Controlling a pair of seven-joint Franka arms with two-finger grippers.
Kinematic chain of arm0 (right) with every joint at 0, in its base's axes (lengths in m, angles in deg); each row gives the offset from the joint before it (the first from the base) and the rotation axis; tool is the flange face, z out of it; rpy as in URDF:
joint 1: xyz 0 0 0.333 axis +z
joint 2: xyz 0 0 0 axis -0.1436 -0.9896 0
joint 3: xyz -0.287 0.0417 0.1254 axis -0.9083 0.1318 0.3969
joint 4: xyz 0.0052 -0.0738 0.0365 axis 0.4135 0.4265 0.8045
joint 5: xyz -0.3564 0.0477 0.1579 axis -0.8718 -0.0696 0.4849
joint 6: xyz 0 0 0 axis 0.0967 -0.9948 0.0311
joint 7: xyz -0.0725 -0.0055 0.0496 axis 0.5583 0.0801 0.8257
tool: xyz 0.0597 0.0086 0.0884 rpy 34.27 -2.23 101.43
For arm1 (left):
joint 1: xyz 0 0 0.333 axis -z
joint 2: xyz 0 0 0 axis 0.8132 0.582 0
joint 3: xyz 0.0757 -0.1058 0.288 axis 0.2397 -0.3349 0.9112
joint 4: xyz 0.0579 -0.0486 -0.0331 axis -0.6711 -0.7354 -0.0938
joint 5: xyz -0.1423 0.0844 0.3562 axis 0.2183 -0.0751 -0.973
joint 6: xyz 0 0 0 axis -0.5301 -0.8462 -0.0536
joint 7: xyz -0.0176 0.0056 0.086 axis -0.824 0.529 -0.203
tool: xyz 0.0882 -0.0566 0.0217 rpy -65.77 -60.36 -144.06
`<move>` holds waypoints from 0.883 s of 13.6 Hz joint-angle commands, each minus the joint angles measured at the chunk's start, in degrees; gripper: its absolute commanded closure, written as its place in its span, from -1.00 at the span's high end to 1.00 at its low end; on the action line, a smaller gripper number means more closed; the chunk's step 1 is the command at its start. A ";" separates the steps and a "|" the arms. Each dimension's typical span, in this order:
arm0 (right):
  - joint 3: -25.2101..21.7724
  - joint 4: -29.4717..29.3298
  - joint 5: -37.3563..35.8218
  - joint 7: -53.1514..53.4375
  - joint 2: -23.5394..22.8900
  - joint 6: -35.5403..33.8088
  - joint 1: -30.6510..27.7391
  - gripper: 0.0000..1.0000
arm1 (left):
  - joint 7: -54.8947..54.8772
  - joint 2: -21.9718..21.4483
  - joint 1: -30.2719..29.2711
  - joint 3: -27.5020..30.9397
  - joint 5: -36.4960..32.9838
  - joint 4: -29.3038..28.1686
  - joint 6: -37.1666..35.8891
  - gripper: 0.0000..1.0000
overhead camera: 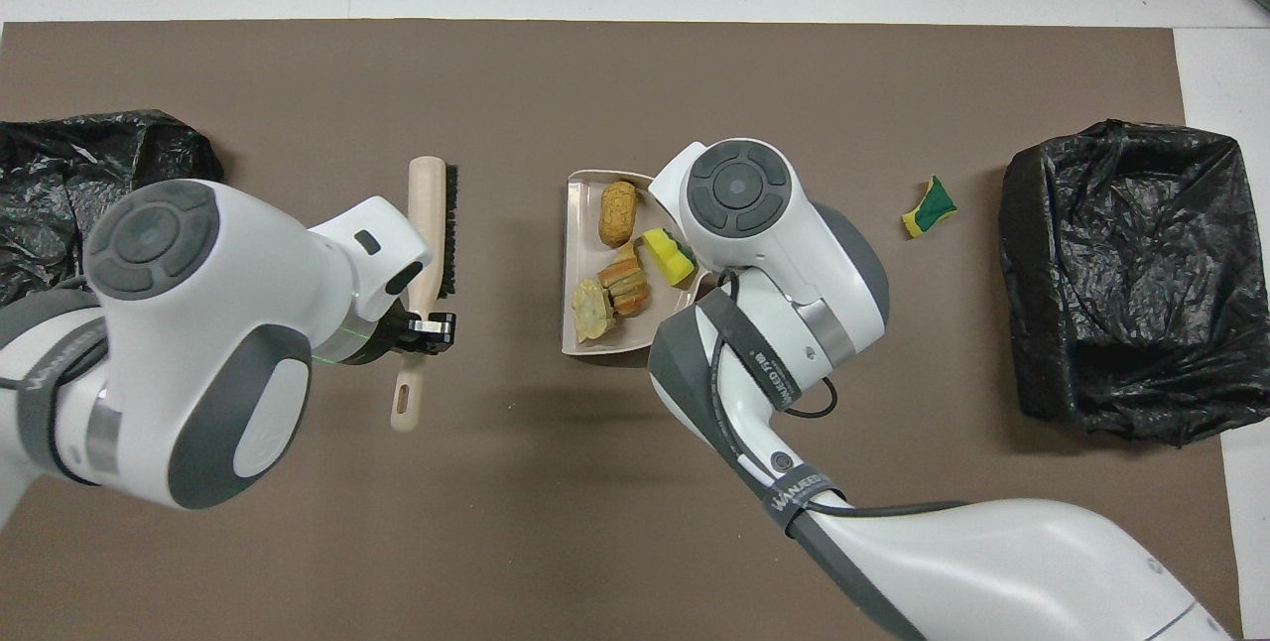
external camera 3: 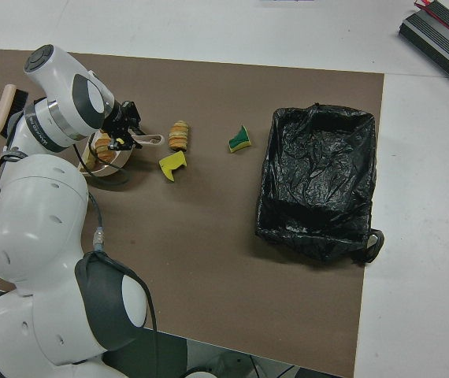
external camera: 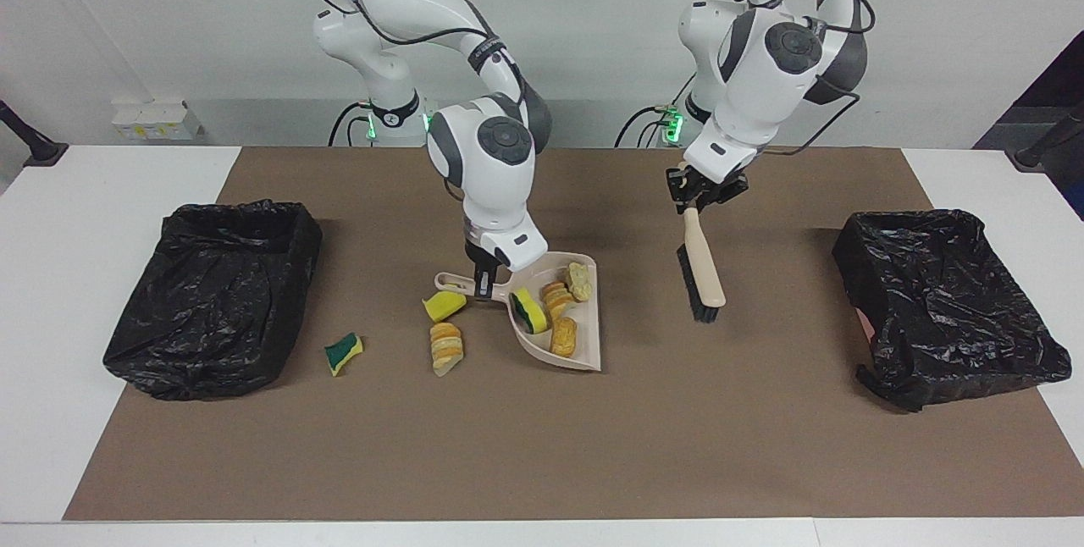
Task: Sweep and dump trash in bin
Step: 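Carry the loaded dustpan to the nearer black bag with the right gripper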
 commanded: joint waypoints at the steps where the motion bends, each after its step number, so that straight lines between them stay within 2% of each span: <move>1: 0.61 0.42 4.99 -8.66 3.89 -3.28 -5.96 -1.00 | 8.41 -3.04 3.56 -1.45 -1.35 -2.03 -1.65 -1.00; 5: 0.52 -4.04 9.05 -19.39 4.95 -12.05 -15.46 -1.00 | 12.91 -4.54 10.52 -1.63 -0.83 -6.42 1.06 -1.00; 6: 0.52 -4.76 9.40 -22.20 4.95 -13.73 -18.18 -1.00 | 13.53 -3.41 12.88 -1.63 -0.82 -6.87 1.94 -1.00; 7: 0.61 -4.77 10.01 -24.93 5.21 -14.79 -21.34 -1.00 | 13.88 -2.09 14.90 -1.63 -0.82 -8.79 4.12 -1.00; 9: -0.01 -4.77 9.49 -28.45 6.44 -15.68 -26.01 -1.00 | 14.32 -2.60 18.86 -1.63 -0.82 -14.93 12.19 -1.00; 12: -0.27 -4.77 8.70 -38.37 6.80 -14.98 -34.61 -1.00 | 20.26 -0.42 22.99 -1.63 -0.65 -17.42 17.58 -1.00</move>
